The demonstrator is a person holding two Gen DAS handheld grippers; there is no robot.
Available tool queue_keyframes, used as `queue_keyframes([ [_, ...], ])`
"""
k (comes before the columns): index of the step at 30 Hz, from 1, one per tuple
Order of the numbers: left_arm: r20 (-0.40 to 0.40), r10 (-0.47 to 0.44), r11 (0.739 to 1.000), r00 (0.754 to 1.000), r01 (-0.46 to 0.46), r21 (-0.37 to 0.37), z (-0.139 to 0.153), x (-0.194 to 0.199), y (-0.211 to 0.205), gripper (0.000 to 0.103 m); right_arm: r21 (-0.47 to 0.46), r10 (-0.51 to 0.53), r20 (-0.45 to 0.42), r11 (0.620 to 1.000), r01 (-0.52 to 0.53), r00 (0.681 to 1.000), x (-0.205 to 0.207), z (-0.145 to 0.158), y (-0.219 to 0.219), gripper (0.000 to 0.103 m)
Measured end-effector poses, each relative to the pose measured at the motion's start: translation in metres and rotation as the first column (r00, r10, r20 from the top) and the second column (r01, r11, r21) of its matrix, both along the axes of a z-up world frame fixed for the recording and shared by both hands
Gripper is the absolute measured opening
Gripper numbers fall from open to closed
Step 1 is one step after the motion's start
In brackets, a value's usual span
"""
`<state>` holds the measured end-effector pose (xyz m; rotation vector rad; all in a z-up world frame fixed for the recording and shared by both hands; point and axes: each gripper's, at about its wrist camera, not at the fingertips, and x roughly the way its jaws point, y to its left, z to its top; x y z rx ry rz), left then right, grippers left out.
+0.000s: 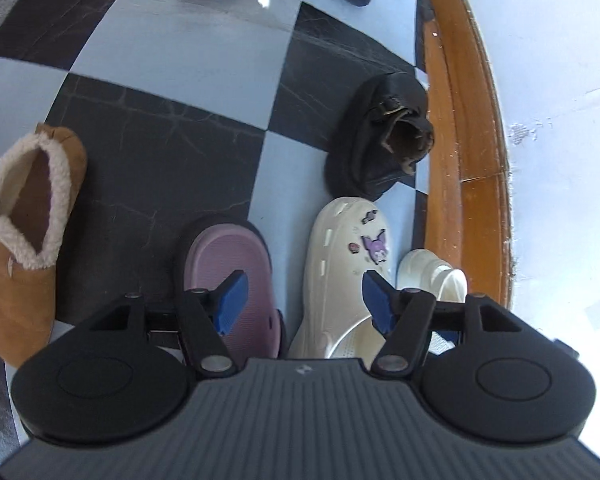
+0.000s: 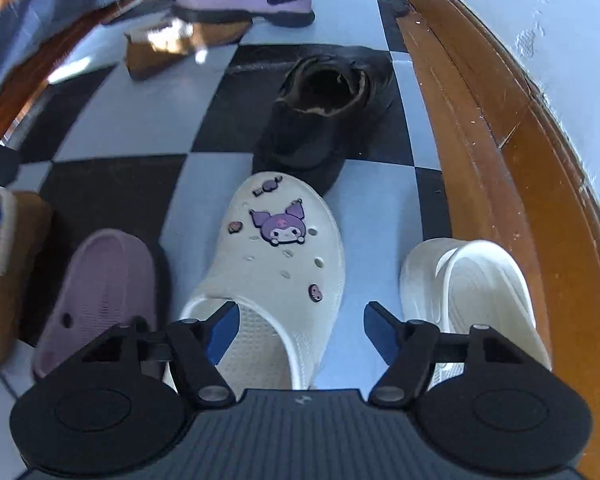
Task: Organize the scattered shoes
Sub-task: 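Grasp the white Kuromi clog with the right tool and lift it, then set the Kuromi clog down beside the plain white clog and open the right tool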
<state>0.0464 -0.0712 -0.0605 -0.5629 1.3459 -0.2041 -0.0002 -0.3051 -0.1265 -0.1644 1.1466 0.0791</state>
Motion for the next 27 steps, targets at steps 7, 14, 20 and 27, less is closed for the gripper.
queue_keyframes([
  [7,-0.011,-0.043,0.999,0.999,0.043,0.007,-0.011,-0.012,-0.006,0.063,0.094,-0.151,-0.029,0.984,0.154,0.988,0.01,-0.016,-0.013,0.034],
  [14,0.027,-0.028,1.0,0.999,0.028,0.011,-0.009,-0.022,-0.009,0.063,0.403,-0.489,-0.168,0.759,0.512,0.856,-0.014,0.004,-0.083,0.019],
  [20,0.11,-0.071,0.997,0.991,0.067,0.043,0.014,-0.027,-0.018,0.063,0.484,-0.598,-0.342,0.549,0.681,0.725,-0.053,0.017,-0.113,0.019],
  [27,0.217,-0.108,0.992,0.97,0.091,0.085,0.042,-0.032,-0.02,0.063,0.524,-0.627,-0.662,0.005,0.852,0.411,-0.128,0.024,-0.127,0.02],
])
